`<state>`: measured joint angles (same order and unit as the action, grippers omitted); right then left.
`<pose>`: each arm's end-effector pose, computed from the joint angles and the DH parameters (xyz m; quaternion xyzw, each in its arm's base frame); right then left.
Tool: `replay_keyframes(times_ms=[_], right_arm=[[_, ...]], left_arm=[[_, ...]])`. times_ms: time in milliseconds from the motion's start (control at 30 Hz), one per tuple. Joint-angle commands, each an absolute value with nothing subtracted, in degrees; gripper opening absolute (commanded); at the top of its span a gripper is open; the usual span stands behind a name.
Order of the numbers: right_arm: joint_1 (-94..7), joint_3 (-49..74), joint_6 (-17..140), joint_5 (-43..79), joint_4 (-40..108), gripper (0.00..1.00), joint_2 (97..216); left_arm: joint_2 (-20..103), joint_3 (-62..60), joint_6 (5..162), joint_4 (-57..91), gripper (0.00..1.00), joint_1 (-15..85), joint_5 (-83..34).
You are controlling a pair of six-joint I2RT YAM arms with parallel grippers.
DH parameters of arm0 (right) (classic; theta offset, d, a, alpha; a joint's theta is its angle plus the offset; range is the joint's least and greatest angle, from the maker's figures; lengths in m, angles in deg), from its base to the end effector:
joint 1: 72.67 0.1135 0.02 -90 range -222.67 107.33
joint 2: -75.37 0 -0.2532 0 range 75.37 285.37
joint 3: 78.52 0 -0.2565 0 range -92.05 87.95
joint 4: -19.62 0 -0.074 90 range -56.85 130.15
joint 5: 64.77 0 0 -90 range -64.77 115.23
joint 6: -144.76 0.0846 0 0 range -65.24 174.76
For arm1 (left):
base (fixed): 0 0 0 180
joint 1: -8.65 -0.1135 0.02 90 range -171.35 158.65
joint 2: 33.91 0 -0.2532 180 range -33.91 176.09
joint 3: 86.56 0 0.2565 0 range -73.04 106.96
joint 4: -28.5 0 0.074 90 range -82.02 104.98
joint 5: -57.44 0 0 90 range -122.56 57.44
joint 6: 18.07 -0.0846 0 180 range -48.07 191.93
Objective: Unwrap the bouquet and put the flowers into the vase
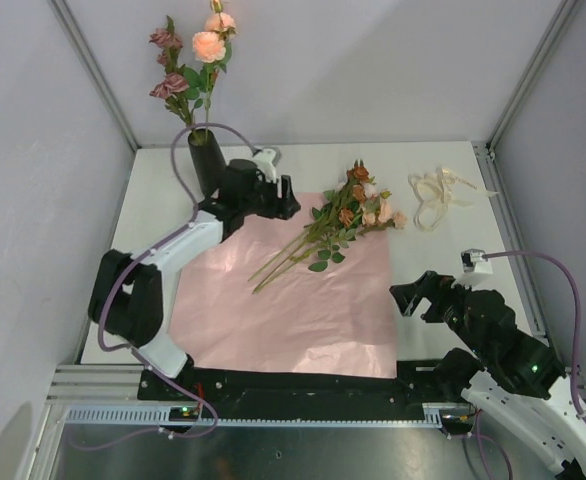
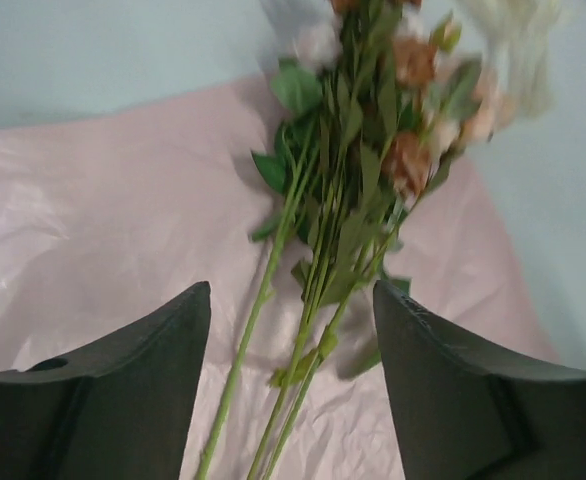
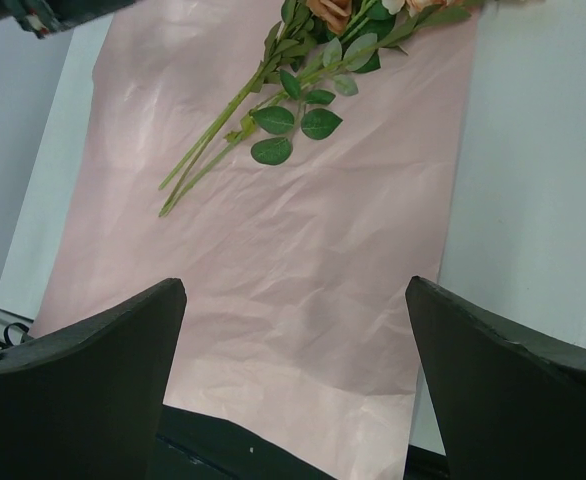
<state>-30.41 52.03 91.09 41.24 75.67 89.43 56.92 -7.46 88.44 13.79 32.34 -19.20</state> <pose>0.1110 0.0694 0.2688 0.0370 0.8174 0.2681 0.5085 0.3720 -0.1846 0.2449 0.1140 0.8388 -0.2726 0.4572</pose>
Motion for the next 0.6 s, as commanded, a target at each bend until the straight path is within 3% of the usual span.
replay_keyframes(times_ms=[0, 33, 167, 267, 567], right_arm=[[-30.06, 50.75, 90.28, 41.03, 73.89, 0.99, 89.01], [-30.05, 50.76, 90.32, 41.08, 73.91, 0.99, 88.92], [-30.06, 50.82, 90.34, 41.39, 73.85, 0.99, 88.75], [-30.11, 50.78, 90.35, 41.65, 73.89, 0.99, 88.65], [-30.02, 50.98, 90.6, 41.8, 74.02, 0.99, 88.2]], left_arm=[[60.59, -1.94, 80.16, 1.88, 0.6, 35.88, -21.85], [61.5, -1.24, 79.6, 0.83, 0.55, 36.51, -22.33], [64.88, 1.65, 76.65, -2.92, 0.58, 39.02, -25.6], [67.49, 3.62, 75.47, -4.67, 0.51, 40.33, -26.11], [73.28, 6.9, 75.43, -6.99, 0.43, 41.37, -25.16]])
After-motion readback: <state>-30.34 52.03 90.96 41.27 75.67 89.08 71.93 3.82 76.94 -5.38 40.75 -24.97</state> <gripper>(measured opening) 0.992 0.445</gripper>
